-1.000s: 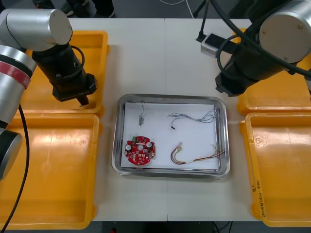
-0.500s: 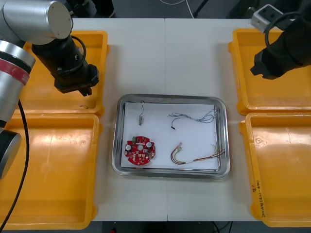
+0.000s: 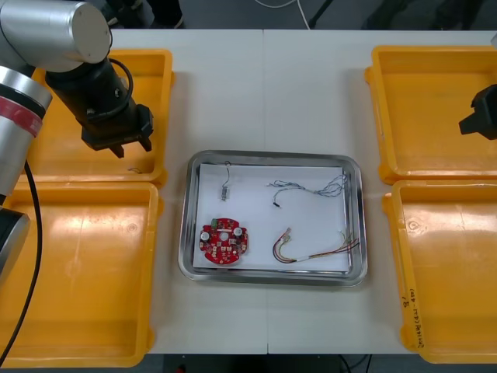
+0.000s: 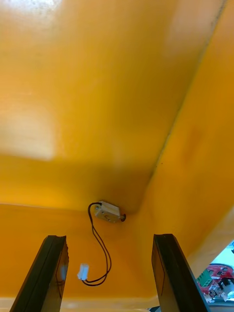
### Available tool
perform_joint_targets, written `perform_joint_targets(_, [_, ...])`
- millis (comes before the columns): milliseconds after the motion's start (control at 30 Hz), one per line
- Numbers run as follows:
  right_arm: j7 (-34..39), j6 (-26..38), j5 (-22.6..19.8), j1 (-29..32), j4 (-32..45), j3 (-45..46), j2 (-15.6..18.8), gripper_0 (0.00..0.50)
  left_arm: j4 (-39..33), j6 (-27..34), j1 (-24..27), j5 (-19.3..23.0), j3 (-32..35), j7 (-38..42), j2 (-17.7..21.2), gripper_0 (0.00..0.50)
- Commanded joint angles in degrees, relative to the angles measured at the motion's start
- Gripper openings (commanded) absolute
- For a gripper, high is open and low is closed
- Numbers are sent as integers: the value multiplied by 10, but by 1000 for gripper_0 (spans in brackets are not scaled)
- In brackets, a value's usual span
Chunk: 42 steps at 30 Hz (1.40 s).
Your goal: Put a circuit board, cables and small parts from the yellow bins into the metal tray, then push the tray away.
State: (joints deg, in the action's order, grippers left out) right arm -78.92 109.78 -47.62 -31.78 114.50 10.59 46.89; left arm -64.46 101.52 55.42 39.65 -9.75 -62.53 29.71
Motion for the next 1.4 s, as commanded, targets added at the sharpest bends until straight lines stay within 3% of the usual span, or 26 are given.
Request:
perform_joint_targets(33, [10,2,-13,32,18,43,43,500,-19,7,-14,2,5,48,25,500])
perform_joint_targets(333, [3,2,-38,129,18,80,68,500,-19,9,-31,14,6,49,25,500])
perform_joint_targets(867, [11,2,-26,185,11,80,72,500,-19,23,-44,32,6,49,25,496])
perform_joint_targets(933, [14,2,-26,187,5,80,67,500,-19,24,-44,32,6,50,25,308])
perform_joint_targets(967, [15,2,-25,187,1,81,62,500,-19,24,-44,32,6,50,25,147])
perform_joint_targets(1000, [16,2,-23,187,-3,85,55,500,-18,24,-44,32,6,50,25,74])
perform_joint_targets(1100, [16,-4,-16,187,-10,96,37,500,-19,24,-44,32,5,50,25,8])
perform_joint_targets(1400, [26,-36,31,186,-10,104,-7,500,-27,21,-43,30,5,55,25,0])
